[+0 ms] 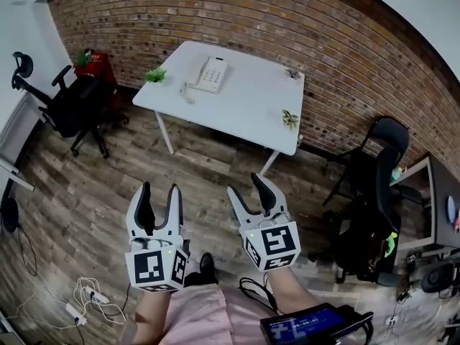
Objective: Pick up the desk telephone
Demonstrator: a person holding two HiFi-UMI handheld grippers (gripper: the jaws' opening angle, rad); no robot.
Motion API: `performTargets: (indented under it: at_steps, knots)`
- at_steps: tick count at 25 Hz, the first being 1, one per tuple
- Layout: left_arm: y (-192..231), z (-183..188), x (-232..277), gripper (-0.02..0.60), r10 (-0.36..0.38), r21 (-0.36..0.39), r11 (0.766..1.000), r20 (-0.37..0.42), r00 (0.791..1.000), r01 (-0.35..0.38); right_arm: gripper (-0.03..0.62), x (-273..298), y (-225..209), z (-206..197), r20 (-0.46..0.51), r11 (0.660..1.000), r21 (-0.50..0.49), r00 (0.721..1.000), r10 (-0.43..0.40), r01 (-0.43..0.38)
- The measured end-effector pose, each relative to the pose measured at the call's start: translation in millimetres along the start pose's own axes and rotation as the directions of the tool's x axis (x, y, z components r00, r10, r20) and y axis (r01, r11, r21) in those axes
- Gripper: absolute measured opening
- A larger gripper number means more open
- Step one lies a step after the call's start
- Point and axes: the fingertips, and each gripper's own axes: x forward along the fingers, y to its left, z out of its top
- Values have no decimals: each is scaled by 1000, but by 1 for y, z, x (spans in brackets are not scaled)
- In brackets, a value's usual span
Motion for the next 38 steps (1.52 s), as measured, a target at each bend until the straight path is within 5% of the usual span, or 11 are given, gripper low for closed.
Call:
performTargets:
  at_steps: [8,19,38]
  knots:
    - [30,17,55,232,-51,10,999,27,998,51,235,60,1,27,43,1000,-15,999,-24,24]
    - [40,-18,121,232,-102,-24,995,-69,992,101,232,112,-28,17,-10,997,-1,997,-72,72]
    - [49,-78,369,232,-145,-31,989,-243,959,142,232,311,-178,-5,-108,988,99,989,-105,116]
